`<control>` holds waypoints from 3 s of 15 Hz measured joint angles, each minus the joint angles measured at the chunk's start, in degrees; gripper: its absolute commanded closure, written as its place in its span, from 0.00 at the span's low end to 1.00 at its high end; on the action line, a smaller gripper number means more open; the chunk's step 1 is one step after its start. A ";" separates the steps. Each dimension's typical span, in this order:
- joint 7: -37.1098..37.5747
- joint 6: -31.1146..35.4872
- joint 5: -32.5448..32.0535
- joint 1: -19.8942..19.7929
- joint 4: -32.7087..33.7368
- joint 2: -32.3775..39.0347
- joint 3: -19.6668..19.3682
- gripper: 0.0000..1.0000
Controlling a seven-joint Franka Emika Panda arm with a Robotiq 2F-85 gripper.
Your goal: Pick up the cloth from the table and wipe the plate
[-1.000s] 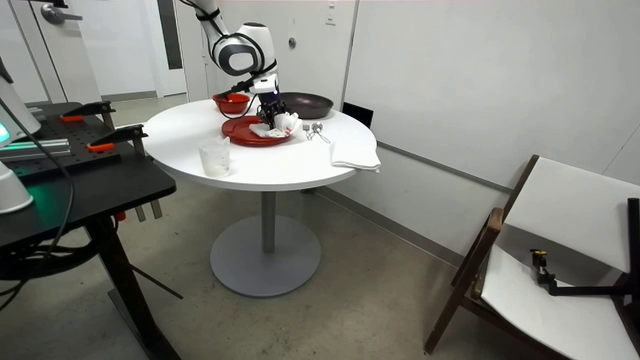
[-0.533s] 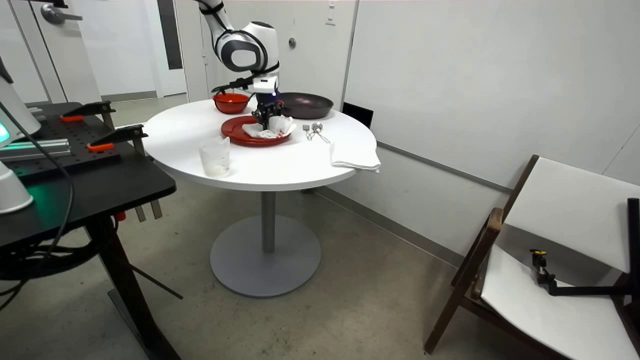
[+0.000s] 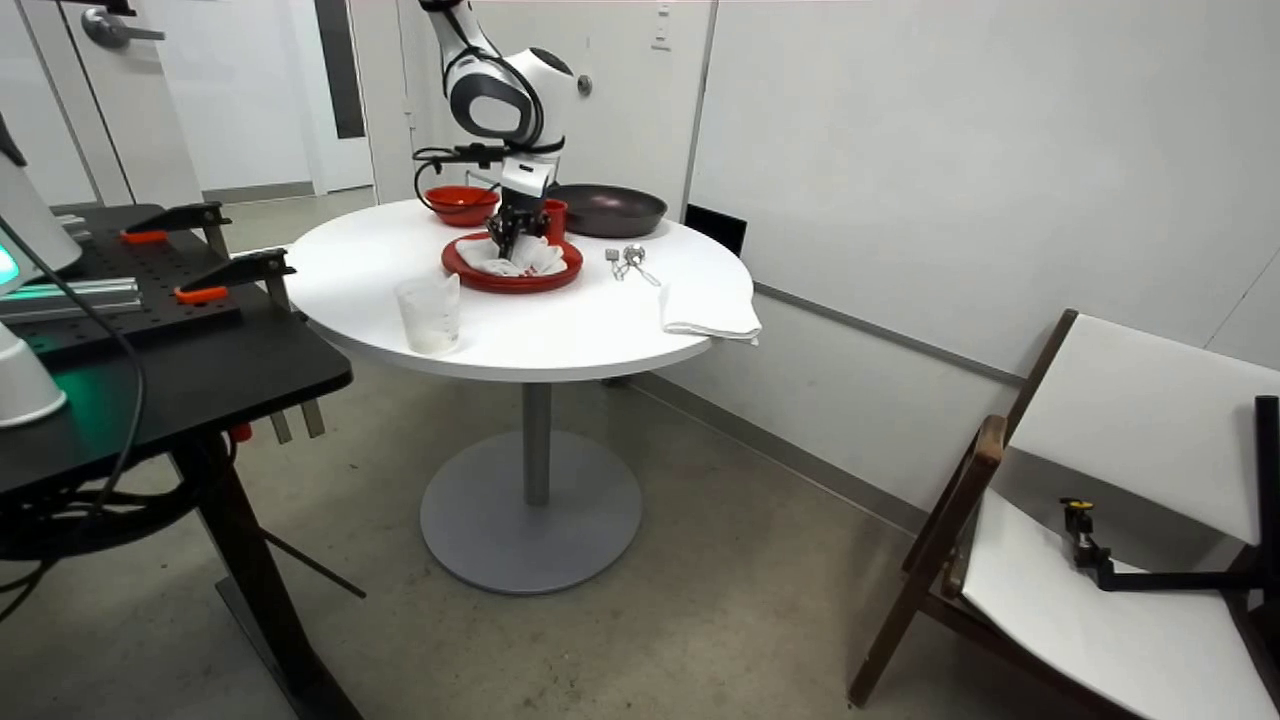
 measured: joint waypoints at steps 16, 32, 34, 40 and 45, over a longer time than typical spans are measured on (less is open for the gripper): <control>-9.16 4.13 1.35 3.75 7.44 4.11 1.33 0.94; -1.37 1.71 -2.18 6.94 7.34 3.89 -5.66 0.94; -1.43 -1.04 -1.01 4.64 6.97 3.41 -3.73 0.94; -4.07 -10.09 4.39 -2.63 6.33 3.16 1.86 0.94; -8.26 -13.37 6.77 -3.76 6.27 3.28 3.18 0.94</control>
